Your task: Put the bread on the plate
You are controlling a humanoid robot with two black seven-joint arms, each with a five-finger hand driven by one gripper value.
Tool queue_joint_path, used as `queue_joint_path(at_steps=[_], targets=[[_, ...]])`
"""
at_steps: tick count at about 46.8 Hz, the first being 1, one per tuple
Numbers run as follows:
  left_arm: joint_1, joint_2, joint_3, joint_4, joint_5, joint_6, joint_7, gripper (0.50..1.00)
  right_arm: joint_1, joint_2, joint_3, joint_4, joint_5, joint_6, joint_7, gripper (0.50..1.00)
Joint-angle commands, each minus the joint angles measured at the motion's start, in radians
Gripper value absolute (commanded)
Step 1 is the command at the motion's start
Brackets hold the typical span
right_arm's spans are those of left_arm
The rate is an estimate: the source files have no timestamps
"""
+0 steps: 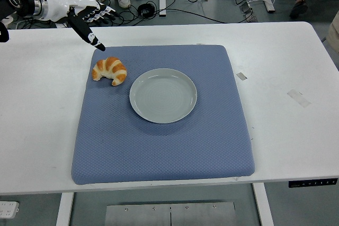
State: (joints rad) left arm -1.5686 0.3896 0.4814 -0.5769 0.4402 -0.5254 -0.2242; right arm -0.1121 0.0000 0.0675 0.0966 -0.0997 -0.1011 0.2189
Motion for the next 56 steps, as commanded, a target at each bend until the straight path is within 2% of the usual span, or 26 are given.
queue_joint_path(at_steps=[1,9,21,38,56], targets=[[-0.001,0.017,0.002,0.000,0.000,-0.001,0.000,0.971,-0.001,0.000,0.000,0.000,0.000,0.000,0.000,1.000],[0.012,0.008,0.002,0.002,-0.006,0.005,0.008,0.971,-0.001,0.000,0.000,0.000,0.000,0.000,0.000,1.000],[0.056,-0.048,0.028,0.011,0.018,0.111,0.020,0.968,0.000,0.000,0.000,0.000,0.000,0.000,0.000,1.000],[0.108,-0.097,0.077,0.011,0.022,0.177,0.020,0.968,0.000,0.000,0.000,0.000,0.000,0.000,-0.001,1.000],[0.140,-0.100,0.077,0.011,0.022,0.189,0.020,0.966,-0.001,0.000,0.000,0.000,0.000,0.000,0.000,1.000]])
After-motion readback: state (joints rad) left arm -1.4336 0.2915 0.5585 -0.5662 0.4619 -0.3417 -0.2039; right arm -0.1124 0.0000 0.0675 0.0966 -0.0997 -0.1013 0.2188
